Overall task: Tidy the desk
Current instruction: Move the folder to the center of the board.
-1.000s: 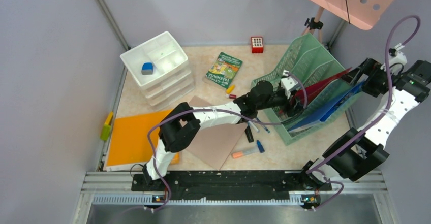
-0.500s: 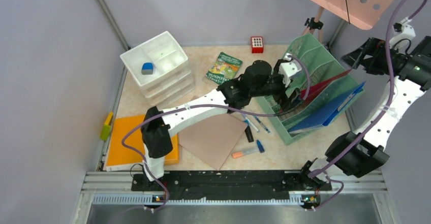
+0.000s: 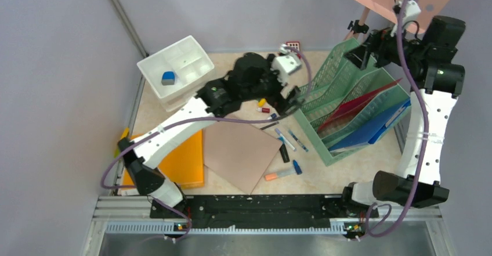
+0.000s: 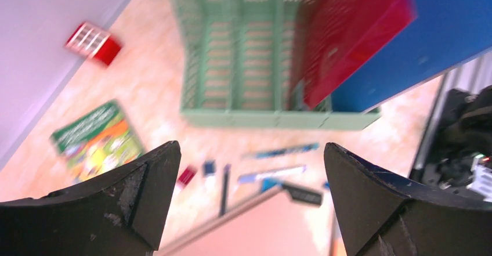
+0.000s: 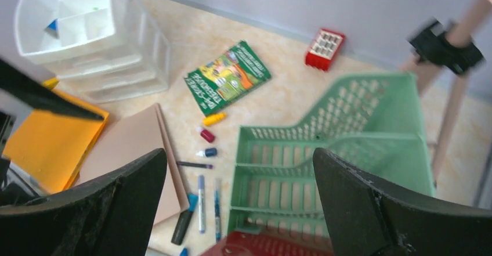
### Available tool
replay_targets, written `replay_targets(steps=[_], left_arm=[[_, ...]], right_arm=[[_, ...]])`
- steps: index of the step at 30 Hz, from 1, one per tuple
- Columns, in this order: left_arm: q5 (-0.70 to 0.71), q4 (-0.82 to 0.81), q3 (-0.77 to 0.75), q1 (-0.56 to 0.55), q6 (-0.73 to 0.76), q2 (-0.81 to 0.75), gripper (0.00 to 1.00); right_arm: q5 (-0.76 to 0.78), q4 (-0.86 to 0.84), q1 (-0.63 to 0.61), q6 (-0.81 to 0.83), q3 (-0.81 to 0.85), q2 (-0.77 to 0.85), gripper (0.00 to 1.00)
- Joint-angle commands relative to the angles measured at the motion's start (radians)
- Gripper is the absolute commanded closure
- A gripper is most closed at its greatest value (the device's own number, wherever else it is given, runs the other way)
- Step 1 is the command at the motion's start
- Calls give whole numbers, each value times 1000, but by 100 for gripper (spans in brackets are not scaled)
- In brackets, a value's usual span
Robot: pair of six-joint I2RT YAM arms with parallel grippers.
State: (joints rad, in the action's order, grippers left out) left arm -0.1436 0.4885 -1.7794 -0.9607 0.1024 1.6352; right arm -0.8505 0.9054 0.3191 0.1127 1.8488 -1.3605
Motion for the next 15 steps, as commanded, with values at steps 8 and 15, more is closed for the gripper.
replay_targets(steps=[8,15], left_arm=[[26,273,391,350,209,-444,1],[48,376,605,518,310,-634,1]], right_arm=[[299,-47,-611,163,22,-75,4],[386,-176,-877,169,-154,-170,6]])
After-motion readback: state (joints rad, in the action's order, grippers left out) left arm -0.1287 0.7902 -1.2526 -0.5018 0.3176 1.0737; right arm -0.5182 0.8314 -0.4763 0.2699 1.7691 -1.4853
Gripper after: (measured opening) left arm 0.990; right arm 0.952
